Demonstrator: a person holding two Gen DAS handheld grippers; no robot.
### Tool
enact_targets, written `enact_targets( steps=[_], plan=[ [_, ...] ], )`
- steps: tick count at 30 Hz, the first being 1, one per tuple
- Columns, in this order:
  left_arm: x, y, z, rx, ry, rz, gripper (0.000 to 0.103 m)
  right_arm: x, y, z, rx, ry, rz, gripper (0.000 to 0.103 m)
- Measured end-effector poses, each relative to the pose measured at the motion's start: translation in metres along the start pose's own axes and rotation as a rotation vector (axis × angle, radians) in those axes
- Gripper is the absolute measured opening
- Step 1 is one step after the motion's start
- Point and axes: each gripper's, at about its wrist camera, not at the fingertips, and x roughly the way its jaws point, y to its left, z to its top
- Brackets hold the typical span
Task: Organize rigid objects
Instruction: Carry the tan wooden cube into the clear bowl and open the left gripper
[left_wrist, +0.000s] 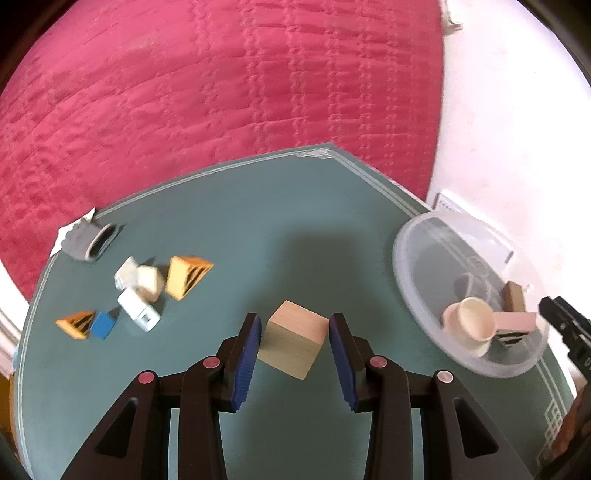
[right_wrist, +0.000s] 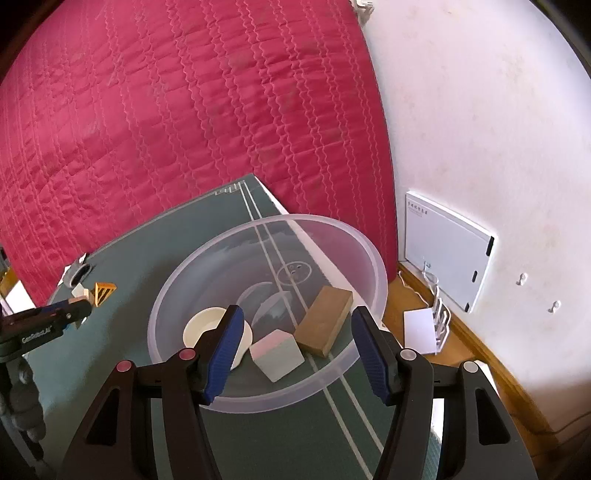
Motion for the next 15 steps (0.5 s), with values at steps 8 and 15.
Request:
enact_targets(
  steps=[8,15],
  plan=[
    [0.009,-0.034,0.016,0.044,-0.006,-0.064,0.041,-0.001,-0.006,0.001,0.027,-0.003,0.004,0.062],
    [0.017,-0.056,0.026,0.077,-0.009,-0.111,0.041,0.0,-0.008,0.001,0.04,0.003,0.014,0.062]
  ],
)
